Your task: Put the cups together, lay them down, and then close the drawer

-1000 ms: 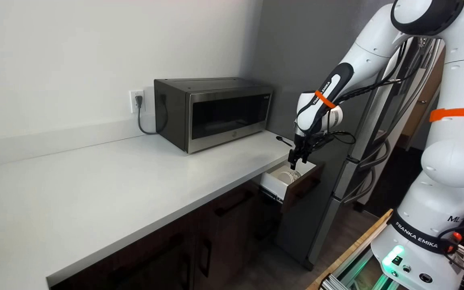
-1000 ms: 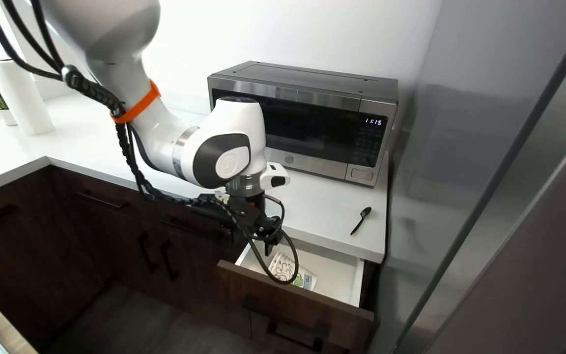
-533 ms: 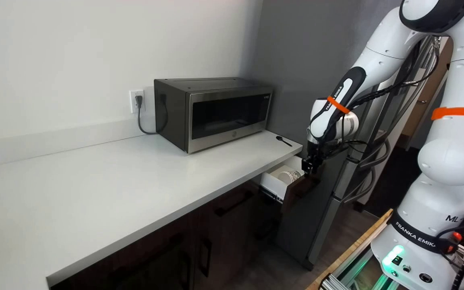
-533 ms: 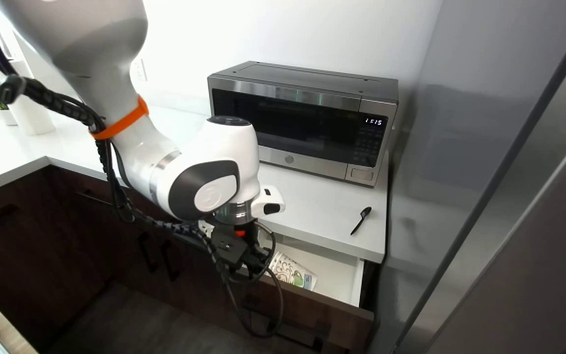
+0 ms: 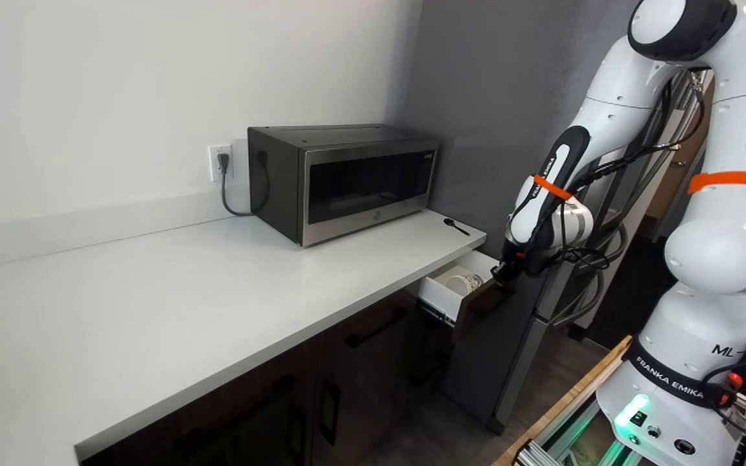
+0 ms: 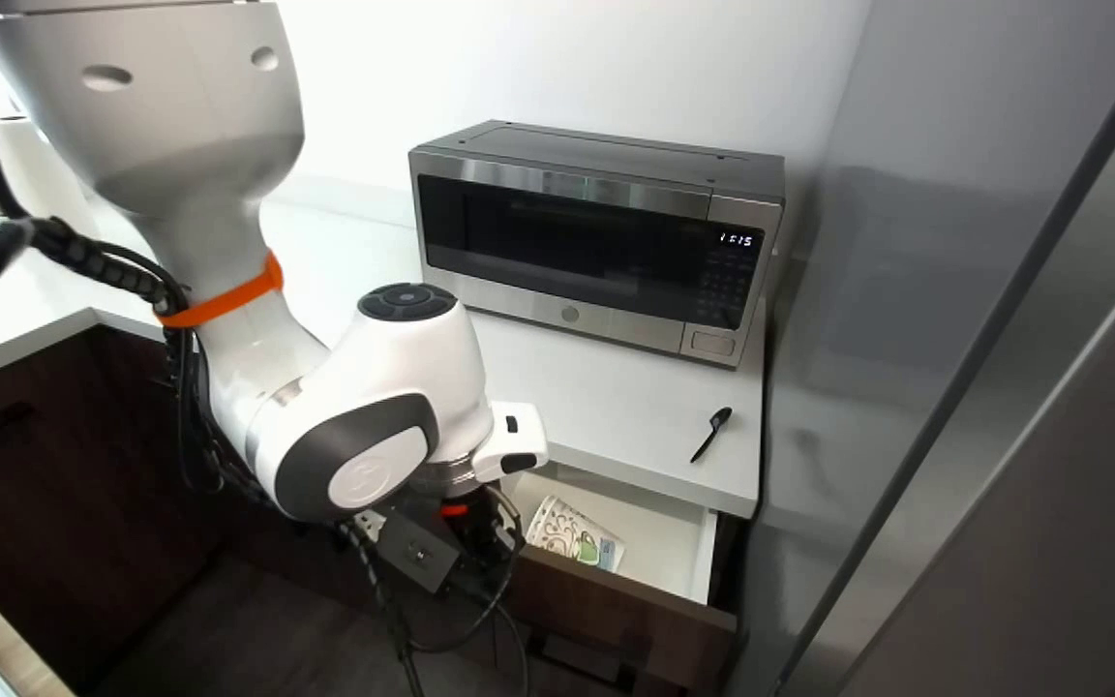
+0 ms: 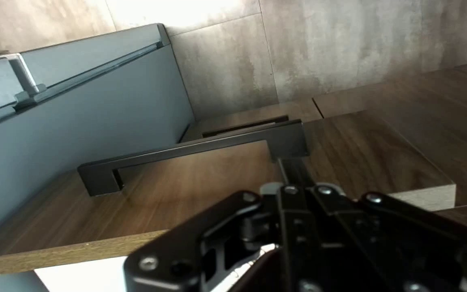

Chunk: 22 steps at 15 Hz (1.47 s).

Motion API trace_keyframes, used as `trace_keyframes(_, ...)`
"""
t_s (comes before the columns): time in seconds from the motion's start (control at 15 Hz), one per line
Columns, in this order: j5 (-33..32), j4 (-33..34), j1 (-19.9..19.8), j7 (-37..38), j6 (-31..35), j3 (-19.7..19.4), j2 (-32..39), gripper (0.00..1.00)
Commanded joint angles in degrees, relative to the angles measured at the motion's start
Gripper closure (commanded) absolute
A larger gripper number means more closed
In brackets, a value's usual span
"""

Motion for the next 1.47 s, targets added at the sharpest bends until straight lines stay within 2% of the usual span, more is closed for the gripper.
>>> trace_keyframes(0.0, 1.2, 0.7, -4.6, 0.2, 6.2, 4.7, 5.0, 1.0)
trace_keyframes(0.33, 0.1, 3.3, -5.1, 1.3, 12.5, 4.8, 11.1, 1.0)
trace_keyframes(0.67, 0.3, 6.7, -5.2, 2.9, 15.3, 5.1, 14.8, 1.0)
trace_keyframes(1.4, 0.8, 12.5, -4.6, 3.9, 15.0, 4.7, 18.0, 1.0)
